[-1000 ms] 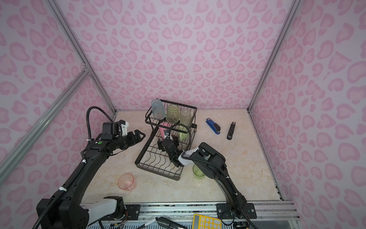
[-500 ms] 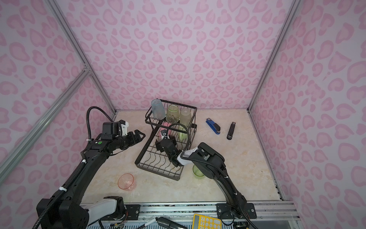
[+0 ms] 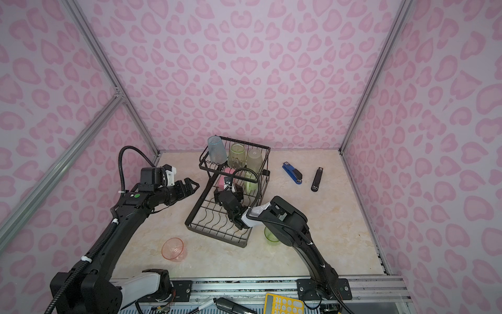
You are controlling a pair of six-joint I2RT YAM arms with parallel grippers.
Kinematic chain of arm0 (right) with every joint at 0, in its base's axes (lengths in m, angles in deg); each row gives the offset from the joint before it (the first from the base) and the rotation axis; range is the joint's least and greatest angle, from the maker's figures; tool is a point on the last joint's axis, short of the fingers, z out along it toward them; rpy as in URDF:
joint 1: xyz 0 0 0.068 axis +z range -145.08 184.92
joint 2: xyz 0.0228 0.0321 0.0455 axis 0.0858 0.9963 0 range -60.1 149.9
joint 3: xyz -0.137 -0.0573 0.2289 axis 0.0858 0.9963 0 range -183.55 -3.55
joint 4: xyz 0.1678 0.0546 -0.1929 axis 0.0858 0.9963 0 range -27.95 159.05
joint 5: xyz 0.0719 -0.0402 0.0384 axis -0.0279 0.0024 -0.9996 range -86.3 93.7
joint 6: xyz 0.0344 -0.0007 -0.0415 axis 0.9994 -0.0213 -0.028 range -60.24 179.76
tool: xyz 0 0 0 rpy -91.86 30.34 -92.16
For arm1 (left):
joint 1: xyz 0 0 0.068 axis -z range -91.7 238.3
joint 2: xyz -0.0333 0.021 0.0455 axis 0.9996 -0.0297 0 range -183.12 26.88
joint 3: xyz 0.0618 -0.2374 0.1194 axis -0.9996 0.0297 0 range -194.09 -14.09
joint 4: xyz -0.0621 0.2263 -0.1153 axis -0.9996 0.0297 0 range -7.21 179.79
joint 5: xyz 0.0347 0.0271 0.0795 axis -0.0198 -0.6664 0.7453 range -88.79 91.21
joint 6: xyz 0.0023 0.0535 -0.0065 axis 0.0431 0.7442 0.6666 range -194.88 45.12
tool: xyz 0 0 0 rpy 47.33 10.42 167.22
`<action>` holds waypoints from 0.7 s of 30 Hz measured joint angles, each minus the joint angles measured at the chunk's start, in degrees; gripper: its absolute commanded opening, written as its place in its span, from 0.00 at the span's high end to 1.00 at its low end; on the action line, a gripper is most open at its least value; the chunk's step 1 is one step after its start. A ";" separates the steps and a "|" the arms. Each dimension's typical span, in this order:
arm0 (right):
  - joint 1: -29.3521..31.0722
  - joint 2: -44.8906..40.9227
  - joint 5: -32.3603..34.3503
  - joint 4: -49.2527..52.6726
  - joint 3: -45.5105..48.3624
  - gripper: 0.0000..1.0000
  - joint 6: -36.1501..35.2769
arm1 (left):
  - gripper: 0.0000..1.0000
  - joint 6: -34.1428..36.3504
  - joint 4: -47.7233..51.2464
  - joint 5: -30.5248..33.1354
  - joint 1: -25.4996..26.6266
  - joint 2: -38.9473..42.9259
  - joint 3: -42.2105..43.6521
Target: Load the cups into the dish rack
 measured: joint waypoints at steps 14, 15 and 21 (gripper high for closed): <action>-0.55 3.23 2.67 0.76 -5.25 0.05 11.17 | 0.05 0.00 -0.02 -0.13 0.02 0.04 0.11; -0.74 3.67 2.71 1.57 -5.75 0.05 12.22 | 0.05 0.00 -0.02 -0.13 0.02 0.04 0.11; -1.68 4.50 2.45 3.48 -6.95 0.05 18.03 | 0.05 0.00 -0.04 -0.17 0.02 0.07 0.15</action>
